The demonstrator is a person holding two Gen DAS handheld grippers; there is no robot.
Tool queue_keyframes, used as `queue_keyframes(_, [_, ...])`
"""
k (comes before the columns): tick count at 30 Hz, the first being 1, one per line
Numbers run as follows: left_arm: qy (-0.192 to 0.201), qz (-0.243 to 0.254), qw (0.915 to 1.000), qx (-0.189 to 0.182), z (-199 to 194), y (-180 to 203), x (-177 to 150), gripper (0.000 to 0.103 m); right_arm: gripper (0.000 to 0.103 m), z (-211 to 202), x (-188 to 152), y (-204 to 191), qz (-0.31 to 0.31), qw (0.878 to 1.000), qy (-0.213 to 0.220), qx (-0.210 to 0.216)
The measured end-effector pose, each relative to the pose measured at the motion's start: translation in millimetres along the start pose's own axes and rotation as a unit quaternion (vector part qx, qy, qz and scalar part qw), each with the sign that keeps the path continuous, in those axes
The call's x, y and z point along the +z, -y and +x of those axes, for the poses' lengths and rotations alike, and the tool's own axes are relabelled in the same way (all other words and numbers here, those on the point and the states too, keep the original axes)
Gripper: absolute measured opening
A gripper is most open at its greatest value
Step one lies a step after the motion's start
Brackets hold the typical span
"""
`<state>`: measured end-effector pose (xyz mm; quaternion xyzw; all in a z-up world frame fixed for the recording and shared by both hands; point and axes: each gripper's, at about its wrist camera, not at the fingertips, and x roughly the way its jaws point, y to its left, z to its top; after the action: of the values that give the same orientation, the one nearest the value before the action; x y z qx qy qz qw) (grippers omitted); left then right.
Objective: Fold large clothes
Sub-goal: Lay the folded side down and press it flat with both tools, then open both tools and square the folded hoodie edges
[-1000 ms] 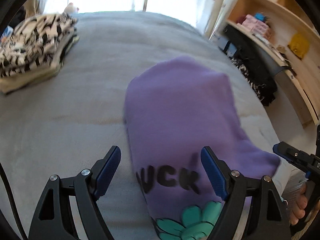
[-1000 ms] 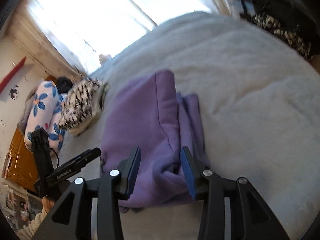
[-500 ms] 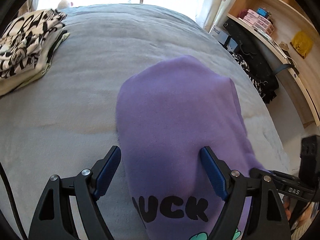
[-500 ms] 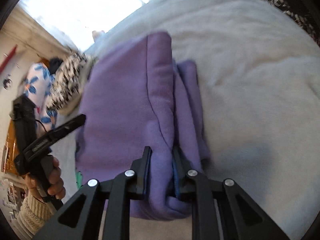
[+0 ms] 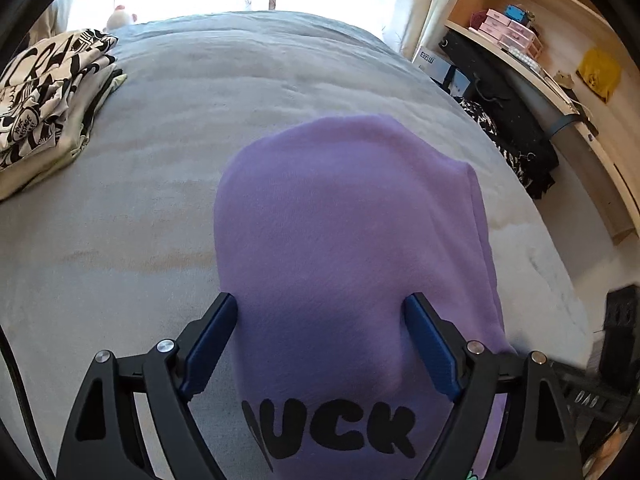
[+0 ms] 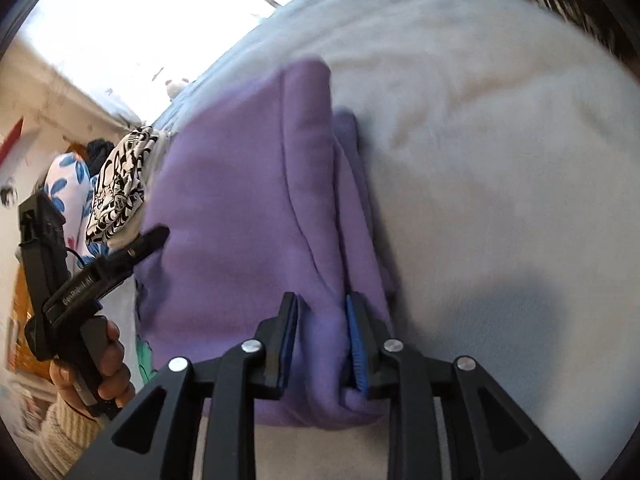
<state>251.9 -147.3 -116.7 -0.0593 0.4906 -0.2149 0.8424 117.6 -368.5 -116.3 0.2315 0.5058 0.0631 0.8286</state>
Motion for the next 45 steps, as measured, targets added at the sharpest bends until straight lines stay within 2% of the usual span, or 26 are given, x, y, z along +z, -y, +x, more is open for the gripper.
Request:
queue_keyframes(2, [-0.001,0.002,1.0000,-0.005,-4,-3,6,0.084,0.042,-6,15,-7,-0.011,1.000,0.016,0.002])
queue_keyframes(3, [0.002,0.002,1.0000,-0.006,-5,-5,9,0.084,0.044,-7,24,-8,-0.013,1.000,0.025,0.003])
queue_keyframes(7, [0.011,-0.013,0.9998,-0.007,-7,-13,23,0.084,0.045,6,66,-13,-0.015,0.999,0.038,0.002])
queue_keyframes(11, [0.011,-0.041,0.9990,-0.013,1,-26,34,0.084,0.045,34,99,-12,-0.002,1.000,0.020,0.018])
queue_keyframes(14, [0.006,-0.063,0.9976,-0.031,12,-33,38,0.084,0.045,65,112,-8,0.014,0.999,-0.013,0.026])
queue_keyframes(16, [0.009,-0.065,0.9975,-0.025,20,-30,38,0.084,0.043,79,112,-4,0.020,0.999,-0.027,0.026])
queue_keyframes(17, [0.012,-0.063,0.9978,-0.018,22,-27,38,0.085,0.026,80,111,-2,0.014,1.000,-0.019,0.011])
queue_keyframes(18, [0.018,-0.055,0.9983,-0.009,24,-22,38,0.086,0.023,78,109,-1,0.008,1.000,-0.014,0.004])
queue_keyframes(23, [0.026,-0.012,0.9987,0.042,38,7,37,0.097,0.023,74,97,12,-0.001,1.000,0.010,-0.018])
queue_keyframes(25, [0.025,0.003,0.9976,0.065,44,16,36,0.100,0.026,82,94,15,-0.002,1.000,0.014,-0.026])
queue_keyframes(27, [0.022,0.002,0.9974,0.069,46,16,37,0.101,0.044,91,91,17,0.000,0.999,0.022,-0.040])
queue_keyframes(30, [0.018,-0.008,0.9980,0.061,45,11,36,0.101,0.057,94,91,25,0.024,0.999,0.022,-0.032])
queue_keyframes(33, [0.018,-0.007,0.9982,0.056,40,10,36,0.101,0.058,84,90,30,0.043,0.999,0.022,-0.017])
queue_keyframes(39, [0.004,-0.030,0.9985,0.047,24,11,35,0.101,0.060,48,82,11,0.032,0.998,0.037,-0.034])
queue_keyframes(45, [0.022,0.006,0.9978,0.062,-20,25,23,0.101,0.060,11,69,-6,0.002,0.998,0.047,-0.034])
